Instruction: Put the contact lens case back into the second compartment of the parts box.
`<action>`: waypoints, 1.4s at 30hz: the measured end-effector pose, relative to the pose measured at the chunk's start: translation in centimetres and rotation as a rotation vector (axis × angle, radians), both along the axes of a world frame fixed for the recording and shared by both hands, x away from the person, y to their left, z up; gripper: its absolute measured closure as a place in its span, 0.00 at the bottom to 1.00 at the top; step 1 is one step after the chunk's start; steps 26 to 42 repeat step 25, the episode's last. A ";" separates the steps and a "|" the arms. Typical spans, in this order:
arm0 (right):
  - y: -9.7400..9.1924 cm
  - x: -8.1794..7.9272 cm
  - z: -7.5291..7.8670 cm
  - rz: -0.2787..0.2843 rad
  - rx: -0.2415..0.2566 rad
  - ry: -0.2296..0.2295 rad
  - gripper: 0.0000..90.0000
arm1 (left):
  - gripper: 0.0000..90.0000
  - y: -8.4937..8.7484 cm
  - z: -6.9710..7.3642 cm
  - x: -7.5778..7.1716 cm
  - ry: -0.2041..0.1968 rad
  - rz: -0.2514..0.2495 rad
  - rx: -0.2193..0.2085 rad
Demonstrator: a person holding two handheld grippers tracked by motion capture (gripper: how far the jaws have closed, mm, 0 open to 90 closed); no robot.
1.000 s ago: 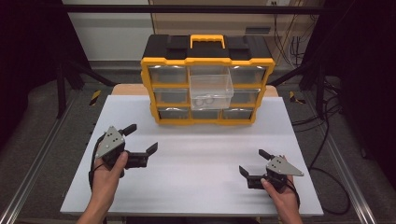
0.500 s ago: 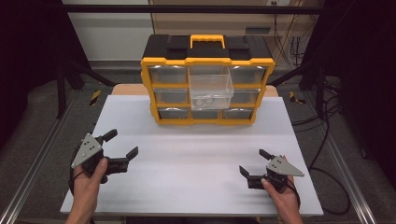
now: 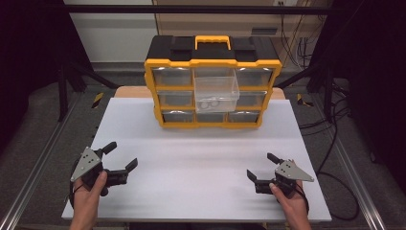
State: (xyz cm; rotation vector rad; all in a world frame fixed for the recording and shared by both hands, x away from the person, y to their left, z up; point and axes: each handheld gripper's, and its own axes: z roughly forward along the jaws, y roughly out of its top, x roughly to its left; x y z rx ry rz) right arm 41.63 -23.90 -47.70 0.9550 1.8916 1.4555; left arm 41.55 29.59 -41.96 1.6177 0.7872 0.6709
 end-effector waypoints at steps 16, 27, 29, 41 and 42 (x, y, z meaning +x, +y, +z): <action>-1.4 0.2 0.0 -0.046 0.015 0.005 0.03 | 0.02 -2.3 -2.6 -1.2 0.038 0.028 -0.013; -2.3 0.1 0.0 -0.107 0.035 0.021 0.05 | 0.03 -3.1 -4.6 -1.5 -0.015 0.112 -0.074; -2.3 0.1 0.0 -0.107 0.035 0.021 0.05 | 0.03 -3.1 -4.6 -1.5 -0.015 0.112 -0.074; -2.3 0.1 0.0 -0.107 0.035 0.021 0.05 | 0.03 -3.1 -4.6 -1.5 -0.015 0.112 -0.074; -2.3 0.1 0.0 -0.107 0.035 0.021 0.05 | 0.03 -3.1 -4.6 -1.5 -0.015 0.112 -0.074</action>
